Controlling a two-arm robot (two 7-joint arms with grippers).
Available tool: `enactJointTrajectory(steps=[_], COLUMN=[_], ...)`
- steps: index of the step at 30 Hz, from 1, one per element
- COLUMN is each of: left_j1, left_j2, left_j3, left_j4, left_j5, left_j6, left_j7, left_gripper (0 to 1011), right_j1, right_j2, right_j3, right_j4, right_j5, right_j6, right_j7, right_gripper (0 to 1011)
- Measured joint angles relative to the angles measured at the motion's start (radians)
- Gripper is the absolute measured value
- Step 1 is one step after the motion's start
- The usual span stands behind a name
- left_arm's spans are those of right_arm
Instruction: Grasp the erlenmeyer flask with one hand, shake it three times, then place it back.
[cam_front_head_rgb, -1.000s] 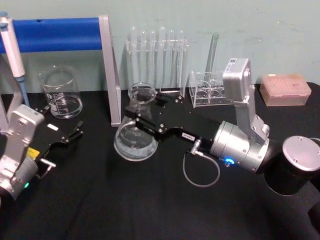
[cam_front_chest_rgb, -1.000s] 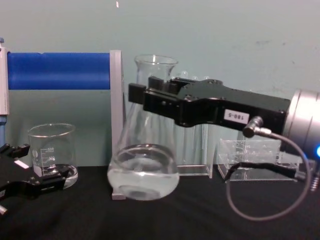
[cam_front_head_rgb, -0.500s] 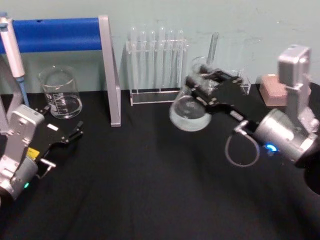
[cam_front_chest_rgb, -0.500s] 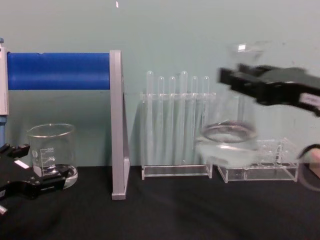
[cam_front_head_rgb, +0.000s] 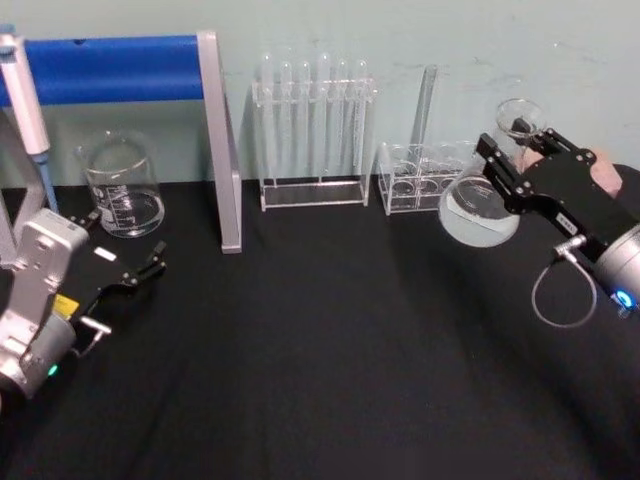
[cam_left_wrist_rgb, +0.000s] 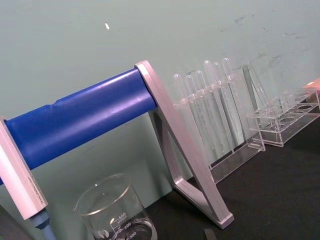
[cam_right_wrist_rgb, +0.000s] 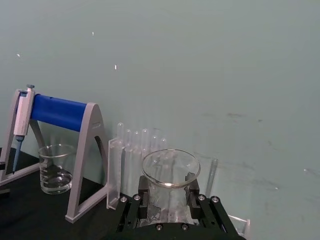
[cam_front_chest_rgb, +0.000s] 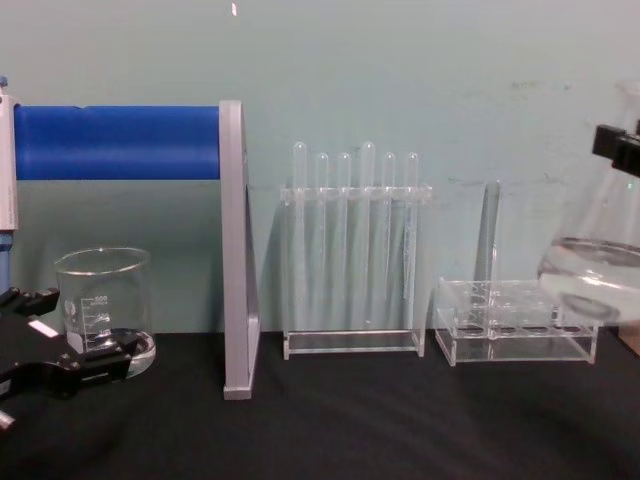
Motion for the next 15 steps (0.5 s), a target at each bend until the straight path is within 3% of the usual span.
enactJointTrajectory(steps=[9, 15], left_j1=[0.000, 0.000], left_j2=[0.000, 0.000], left_j3=[0.000, 0.000], left_j4=[0.000, 0.000], left_j5=[0.000, 0.000], left_j6=[0.000, 0.000], left_j7=[0.000, 0.000], left_gripper=[1001, 1001], right_j1=[-0.005, 0.022], right_j2=[-0.019, -0.040], right_j3=[0.012, -0.017], right_j4=[-0.002, 0.016], right_j5=[-0.014, -0.021], right_j6=[0.005, 0.015], right_j7=[0.016, 0.065], right_gripper=[450, 450])
